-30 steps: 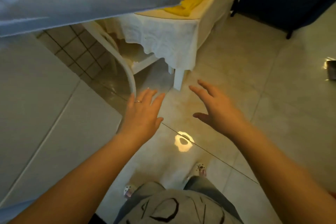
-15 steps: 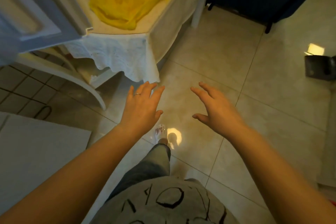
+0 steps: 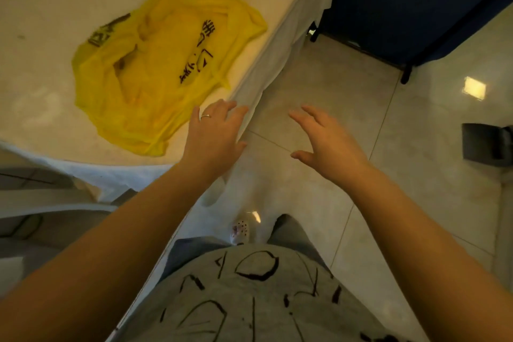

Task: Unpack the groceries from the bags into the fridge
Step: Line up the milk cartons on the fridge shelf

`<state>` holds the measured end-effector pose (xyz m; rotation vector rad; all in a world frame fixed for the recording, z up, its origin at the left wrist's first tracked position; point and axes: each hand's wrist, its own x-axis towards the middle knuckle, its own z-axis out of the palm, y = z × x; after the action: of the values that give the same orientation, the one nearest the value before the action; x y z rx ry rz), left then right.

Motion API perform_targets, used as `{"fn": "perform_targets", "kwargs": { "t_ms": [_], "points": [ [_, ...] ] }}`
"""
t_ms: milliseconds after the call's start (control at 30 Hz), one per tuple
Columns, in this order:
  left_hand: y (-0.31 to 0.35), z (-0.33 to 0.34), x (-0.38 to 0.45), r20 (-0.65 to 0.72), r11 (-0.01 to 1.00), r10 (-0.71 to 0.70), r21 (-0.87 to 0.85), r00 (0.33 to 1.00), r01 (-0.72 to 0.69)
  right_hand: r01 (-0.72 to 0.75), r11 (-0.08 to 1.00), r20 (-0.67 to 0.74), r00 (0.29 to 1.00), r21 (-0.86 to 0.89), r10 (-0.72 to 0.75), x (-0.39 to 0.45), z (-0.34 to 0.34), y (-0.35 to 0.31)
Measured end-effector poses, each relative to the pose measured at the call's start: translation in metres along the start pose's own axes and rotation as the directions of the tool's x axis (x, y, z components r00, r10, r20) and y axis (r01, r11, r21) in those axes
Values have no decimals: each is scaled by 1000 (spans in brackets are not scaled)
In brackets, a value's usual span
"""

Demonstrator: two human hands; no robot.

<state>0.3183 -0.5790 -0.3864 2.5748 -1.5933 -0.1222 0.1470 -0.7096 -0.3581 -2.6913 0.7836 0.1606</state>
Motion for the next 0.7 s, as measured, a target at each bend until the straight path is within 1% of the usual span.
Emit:
{"fn": "perform_targets", "kwargs": {
  "t_ms": [133,233,300,433,500,600,700],
  "points": [
    [-5,-1,67,-47,999,-34,-14,998,33,61,998,4,998,9,-61,68,-27,31],
    [-11,0,121,-86,992,-126,-17,988,125,126,992,37,991,8,-126,131,-43,60],
    [-11,1,159,-81,977,-211,-6,974,211,181,983,56,982,5,-181,177,-54,82],
    [5,-1,227,-28,924,-381,-20,924,381,314,949,76,946,32,-316,261,-89,127],
    [14,-2,254,-14,897,-441,-11,897,441,349,936,108,929,57,-353,297,-107,145],
    [21,-9,289,0,855,-518,-8,855,518,428,900,94,896,81,-435,348,-128,162],
    [20,-15,320,23,814,-580,-32,814,580,459,885,133,875,80,-466,391,-143,170]
  ]
}}
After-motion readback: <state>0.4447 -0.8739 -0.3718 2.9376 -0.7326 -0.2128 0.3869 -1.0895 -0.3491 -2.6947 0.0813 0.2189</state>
